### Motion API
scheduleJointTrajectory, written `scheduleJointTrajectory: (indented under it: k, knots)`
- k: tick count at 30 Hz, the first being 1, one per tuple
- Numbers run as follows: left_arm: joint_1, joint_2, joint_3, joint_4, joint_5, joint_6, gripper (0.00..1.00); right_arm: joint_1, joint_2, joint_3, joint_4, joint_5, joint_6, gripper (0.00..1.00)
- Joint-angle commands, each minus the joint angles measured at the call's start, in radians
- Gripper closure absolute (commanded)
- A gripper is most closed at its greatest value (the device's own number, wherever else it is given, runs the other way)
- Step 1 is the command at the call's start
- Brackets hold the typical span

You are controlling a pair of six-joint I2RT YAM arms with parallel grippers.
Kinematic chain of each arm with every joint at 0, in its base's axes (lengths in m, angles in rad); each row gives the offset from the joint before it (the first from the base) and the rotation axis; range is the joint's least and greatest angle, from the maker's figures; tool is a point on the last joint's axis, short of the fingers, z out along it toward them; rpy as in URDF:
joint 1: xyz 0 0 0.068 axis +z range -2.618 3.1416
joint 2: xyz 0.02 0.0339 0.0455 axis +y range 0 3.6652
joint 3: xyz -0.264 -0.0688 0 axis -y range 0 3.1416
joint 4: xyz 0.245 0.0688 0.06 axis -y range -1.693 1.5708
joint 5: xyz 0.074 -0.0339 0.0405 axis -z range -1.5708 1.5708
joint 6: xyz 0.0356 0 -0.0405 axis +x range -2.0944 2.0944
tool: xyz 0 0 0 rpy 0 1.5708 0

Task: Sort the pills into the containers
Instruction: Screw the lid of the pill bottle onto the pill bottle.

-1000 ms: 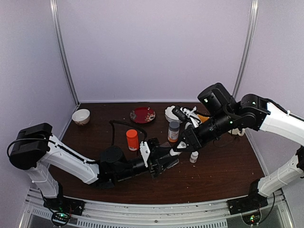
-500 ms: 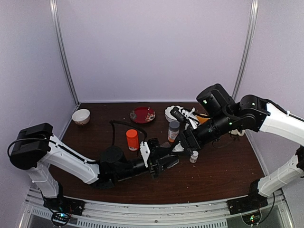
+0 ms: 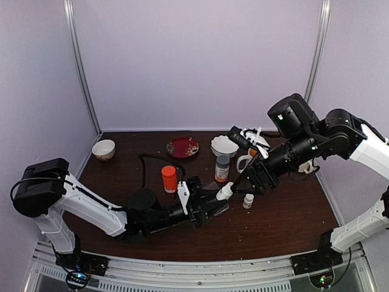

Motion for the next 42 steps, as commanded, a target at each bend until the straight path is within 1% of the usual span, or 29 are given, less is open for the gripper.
scheduleJointTrajectory:
  k: [1,5,9,11,13,15,16,19,22,26,32,37,40,42]
  knots:
    - [-0.005,-0.027,0.014,-0.021,0.082,-0.042,0.93,0.010,-0.037,0.031,-0.034,0.029,-0.229,0.35]
    - [-0.005,-0.102,0.046,-0.166,0.152,-0.061,0.93,0.013,-0.110,-0.011,0.113,0.079,-0.324,0.36]
    - [-0.004,-0.164,0.067,-0.321,0.201,-0.055,0.91,0.014,-0.190,-0.102,0.196,-0.066,-0.588,0.36]
    - [-0.002,-0.182,0.067,-0.361,0.223,-0.048,0.91,0.014,-0.212,-0.105,0.173,-0.149,-0.673,0.35]
    - [-0.001,-0.195,0.071,-0.400,0.245,-0.043,0.91,0.014,-0.210,-0.082,0.147,-0.193,-0.723,0.32]
    - [0.000,-0.207,0.076,-0.426,0.261,-0.043,0.90,0.018,-0.198,-0.063,0.128,-0.199,-0.753,0.30]
    - [0.001,-0.212,0.077,-0.431,0.272,-0.043,0.90,0.022,-0.190,-0.057,0.116,-0.199,-0.772,0.31]
    - [0.001,-0.217,0.089,-0.464,0.297,-0.043,0.90,0.039,-0.160,-0.032,0.088,-0.185,-0.802,0.40]
    - [0.001,-0.217,0.114,-0.499,0.313,-0.042,0.90,0.078,-0.130,-0.001,0.059,-0.141,-0.827,0.44]
    - [0.001,-0.221,0.117,-0.502,0.311,-0.043,0.90,0.117,-0.085,0.037,-0.002,-0.071,-0.844,0.49]
    - [0.001,-0.220,0.110,-0.490,0.311,-0.047,0.90,0.132,-0.053,0.027,-0.037,-0.025,-0.859,0.49]
    - [0.001,-0.224,0.116,-0.491,0.323,-0.047,0.90,0.135,-0.073,-0.047,-0.009,0.007,-0.890,0.49]
    - [0.002,-0.221,0.120,-0.492,0.331,-0.047,0.90,0.135,-0.091,-0.083,0.021,0.028,-0.892,0.51]
    - [0.002,-0.221,0.122,-0.492,0.330,-0.047,0.90,0.135,-0.097,-0.094,0.043,0.047,-0.879,0.57]
